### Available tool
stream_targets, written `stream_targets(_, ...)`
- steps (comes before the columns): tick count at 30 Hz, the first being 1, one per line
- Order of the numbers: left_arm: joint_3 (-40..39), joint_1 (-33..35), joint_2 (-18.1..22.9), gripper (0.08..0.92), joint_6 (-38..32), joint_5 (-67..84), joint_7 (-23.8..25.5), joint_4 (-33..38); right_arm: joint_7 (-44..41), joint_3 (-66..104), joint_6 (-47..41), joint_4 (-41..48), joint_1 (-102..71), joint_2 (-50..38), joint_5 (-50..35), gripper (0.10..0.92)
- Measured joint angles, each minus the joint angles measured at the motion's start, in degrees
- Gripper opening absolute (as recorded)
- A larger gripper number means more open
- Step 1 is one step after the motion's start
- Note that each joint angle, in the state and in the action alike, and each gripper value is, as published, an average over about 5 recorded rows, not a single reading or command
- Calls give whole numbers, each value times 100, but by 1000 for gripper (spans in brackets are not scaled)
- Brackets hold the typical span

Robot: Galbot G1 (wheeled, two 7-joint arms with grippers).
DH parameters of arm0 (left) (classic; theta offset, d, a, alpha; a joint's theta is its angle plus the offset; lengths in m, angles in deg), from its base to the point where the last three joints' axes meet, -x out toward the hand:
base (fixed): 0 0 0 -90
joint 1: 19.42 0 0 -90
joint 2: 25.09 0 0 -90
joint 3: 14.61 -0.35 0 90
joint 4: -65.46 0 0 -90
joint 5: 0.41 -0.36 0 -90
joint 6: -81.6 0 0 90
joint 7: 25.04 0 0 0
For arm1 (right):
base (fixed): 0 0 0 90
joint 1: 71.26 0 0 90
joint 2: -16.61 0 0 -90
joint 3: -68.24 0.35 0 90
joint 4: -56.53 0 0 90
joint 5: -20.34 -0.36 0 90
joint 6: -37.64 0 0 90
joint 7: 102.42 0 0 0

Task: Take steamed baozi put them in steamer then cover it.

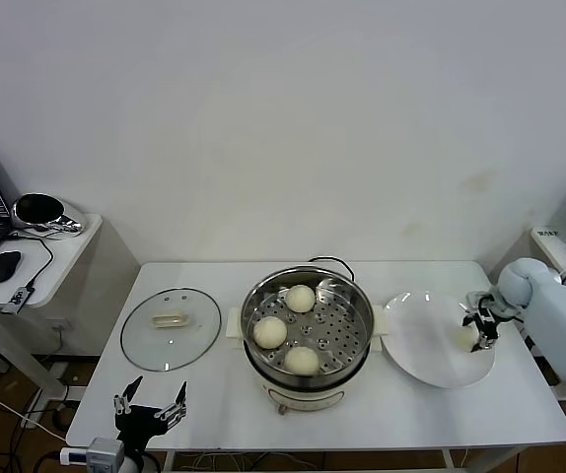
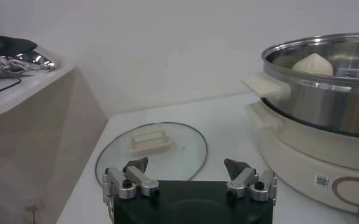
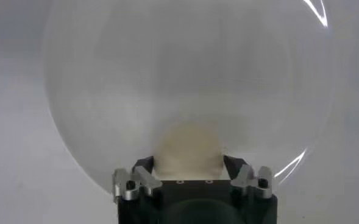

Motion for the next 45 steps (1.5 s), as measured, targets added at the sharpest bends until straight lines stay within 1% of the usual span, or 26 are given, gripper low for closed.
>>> stream_targets(5, -19, -41, 1, 823, -3, -4, -2, -13, -61, -148, -102, -166, 140, -135, -276, 577)
stream_targets(9, -22, -92, 3, 823, -8, -14, -13, -41, -116, -446, -257, -504, 396, -351, -673, 577)
stream_targets(16, -24, -157, -36, 823, -6, -59, -18, 10, -288, -1265, -758, -1538, 1240, -811, -1641, 580)
stream_targets(22, 20, -177, -23, 823, -28, -91, -47, 113, -321, -2295, -1361, -2456, 2359, -903, -2701, 585)
stream_targets(28, 63, -123, -8, 823, -58, -70, -81, 231, -225, -3345, -2060, -3176, 3467, -608, -3852, 585)
stream_targets(34, 99, -121, -10, 823, -59, -11, -98, 328, -64, -4136, -2673, -3517, 4122, -139, -4713, 581)
stream_targets(39, 120, -116, -6, 823, -52, 47, -103, 396, 82, -4508, -3064, -3598, 4326, 274, -5091, 582)
stream_targets(45, 161, -139, 23, 823, -13, 129, -88, 486, 246, -4757, -3404, -3561, 4275, 769, -5270, 581)
